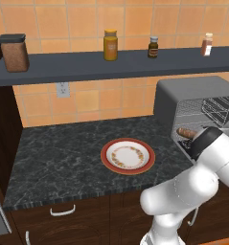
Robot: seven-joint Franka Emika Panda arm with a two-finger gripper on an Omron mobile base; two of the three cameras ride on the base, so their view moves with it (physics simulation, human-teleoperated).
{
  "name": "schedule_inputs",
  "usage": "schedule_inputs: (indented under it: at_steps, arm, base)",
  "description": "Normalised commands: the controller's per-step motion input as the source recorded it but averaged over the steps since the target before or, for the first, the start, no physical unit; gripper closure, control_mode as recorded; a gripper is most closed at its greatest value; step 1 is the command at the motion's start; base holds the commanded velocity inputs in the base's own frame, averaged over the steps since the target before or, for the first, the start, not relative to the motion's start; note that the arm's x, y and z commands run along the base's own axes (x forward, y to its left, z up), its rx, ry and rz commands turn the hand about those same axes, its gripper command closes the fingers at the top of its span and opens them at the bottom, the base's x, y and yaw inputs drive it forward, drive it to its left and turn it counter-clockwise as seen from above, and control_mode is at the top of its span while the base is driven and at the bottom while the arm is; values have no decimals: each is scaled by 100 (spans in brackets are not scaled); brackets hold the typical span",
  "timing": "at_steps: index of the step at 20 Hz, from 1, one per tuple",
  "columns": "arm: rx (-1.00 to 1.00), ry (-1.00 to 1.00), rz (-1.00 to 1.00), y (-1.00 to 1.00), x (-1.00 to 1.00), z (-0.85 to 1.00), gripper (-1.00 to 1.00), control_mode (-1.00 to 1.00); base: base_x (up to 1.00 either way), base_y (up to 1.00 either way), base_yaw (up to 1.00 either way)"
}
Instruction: Pick up the kebab skewer and baguette bread, and place them inside the toaster oven. Close the toaster oven door and start by setting the timer.
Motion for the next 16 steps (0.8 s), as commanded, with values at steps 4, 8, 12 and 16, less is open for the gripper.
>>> schedule_inputs:
  at_steps: [4, 8, 12, 16]
  arm:
    - [-8, 0, 0, -1, 5, 0, -100, -100]
    - [-6, -1, 0, 0, 3, 0, -100, -100]
    - [0, -3, 0, 0, 7, 0, -100, -100]
    - [0, -4, 0, 0, 20, 0, -100, -100]
  base:
    - [0, 0, 0]
    - [0, 0, 0]
    - [0, 0, 0]
    - [0, 0, 0]
